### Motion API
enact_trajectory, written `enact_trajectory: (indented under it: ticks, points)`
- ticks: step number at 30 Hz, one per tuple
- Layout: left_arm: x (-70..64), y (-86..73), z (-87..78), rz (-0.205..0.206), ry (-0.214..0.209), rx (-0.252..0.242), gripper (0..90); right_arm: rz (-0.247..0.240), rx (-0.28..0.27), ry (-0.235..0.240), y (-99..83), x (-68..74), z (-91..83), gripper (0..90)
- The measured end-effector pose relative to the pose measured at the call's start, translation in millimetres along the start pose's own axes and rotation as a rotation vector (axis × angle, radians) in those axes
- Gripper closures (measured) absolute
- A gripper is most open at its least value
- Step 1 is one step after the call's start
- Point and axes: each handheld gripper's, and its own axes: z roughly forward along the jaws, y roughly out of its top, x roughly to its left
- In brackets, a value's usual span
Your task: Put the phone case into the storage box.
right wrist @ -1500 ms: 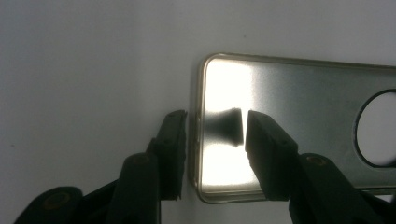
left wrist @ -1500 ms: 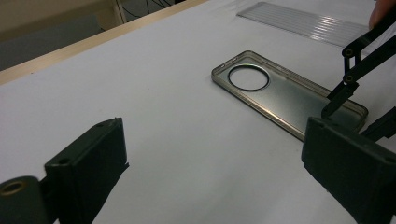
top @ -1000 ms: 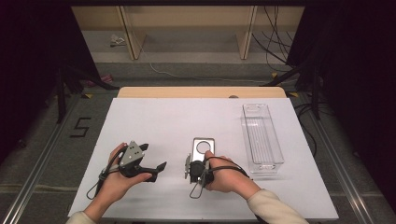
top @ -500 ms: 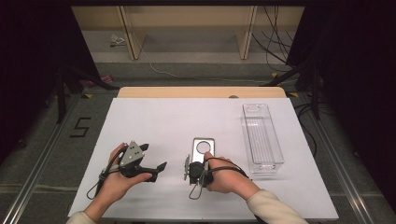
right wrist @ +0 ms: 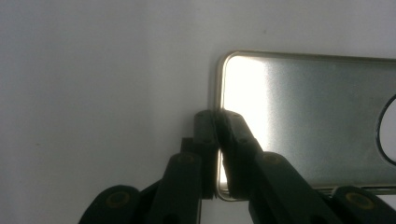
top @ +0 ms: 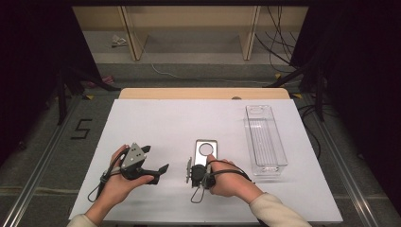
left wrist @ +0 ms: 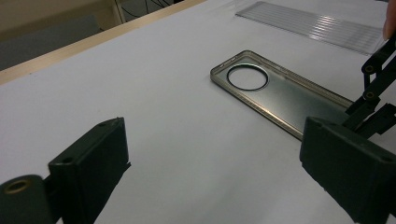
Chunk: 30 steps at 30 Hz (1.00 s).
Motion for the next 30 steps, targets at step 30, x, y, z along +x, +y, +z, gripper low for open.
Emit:
enact_trajectory:
  ticks: [30]
  points:
    - [2.0, -0.4, -1.1, -0.016, 0.008, -0.002, 9.0, 0.061, -0.067, 0.002, -8.8, 0.0, -3.2, 89.1]
